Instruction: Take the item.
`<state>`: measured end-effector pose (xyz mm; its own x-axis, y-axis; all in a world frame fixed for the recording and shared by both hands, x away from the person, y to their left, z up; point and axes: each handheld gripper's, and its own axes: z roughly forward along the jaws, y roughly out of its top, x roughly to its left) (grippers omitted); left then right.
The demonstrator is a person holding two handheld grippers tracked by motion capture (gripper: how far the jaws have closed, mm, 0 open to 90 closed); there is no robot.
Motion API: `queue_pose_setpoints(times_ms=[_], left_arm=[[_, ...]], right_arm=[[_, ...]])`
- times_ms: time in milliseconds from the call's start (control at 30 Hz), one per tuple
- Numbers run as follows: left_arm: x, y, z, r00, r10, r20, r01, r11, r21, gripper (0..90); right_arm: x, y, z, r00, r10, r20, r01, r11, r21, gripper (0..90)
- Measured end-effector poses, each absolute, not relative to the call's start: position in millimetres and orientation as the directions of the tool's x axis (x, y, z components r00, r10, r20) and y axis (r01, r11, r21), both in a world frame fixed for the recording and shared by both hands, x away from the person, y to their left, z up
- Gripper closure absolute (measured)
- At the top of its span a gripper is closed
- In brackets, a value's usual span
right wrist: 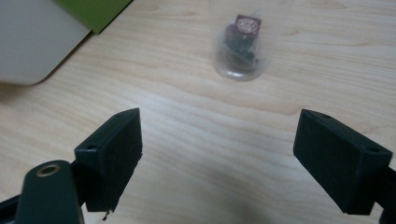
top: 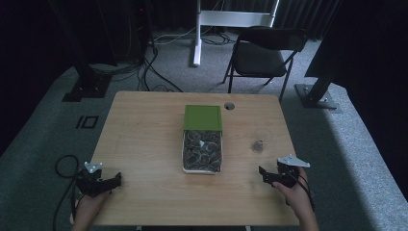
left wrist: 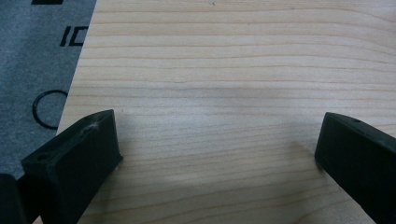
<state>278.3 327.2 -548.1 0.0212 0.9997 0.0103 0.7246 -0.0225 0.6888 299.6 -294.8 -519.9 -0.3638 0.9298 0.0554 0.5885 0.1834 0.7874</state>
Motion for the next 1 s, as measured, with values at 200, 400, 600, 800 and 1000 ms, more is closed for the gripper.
queue_pose_setpoints(times_ms=[200,400,600,800,1000], left_arm=[[278.3,327.2,-548.1,0.021,1.000,0.010,0.725,-0.023,0.689,0.3],[278.3,327.2,-548.1,0.022,1.000,0.011,0.725,-0.023,0.689,0.3],[278.3,327.2,-548.1,0.021,1.000,0.010,0.725,-0.023,0.689,0.3],[278.3,327.2,-548.1,0.021,1.000,0.010,0.725,-0.023,0.689,0.3],[278.3,327.2,-548.1,0.021,1.000,0.010,0.725,-0.023,0.689,0.3]], right_arm=[[289.3,-290.6,-523.7,-0.384,0.923,0.030,0.585,0.218,0.781,15.8],[281.6,-287.1,-526.8,-0.426,0.905,0.019,0.582,0.257,0.772,15.8],[279.0,-287.7,-534.9,-0.440,0.898,0.010,0.592,0.282,0.755,15.8],[277.8,-285.8,-538.0,-0.452,0.892,0.009,0.587,0.290,0.756,15.8],[280.0,-282.1,-543.7,-0.467,0.884,0.023,0.599,0.296,0.744,15.8]])
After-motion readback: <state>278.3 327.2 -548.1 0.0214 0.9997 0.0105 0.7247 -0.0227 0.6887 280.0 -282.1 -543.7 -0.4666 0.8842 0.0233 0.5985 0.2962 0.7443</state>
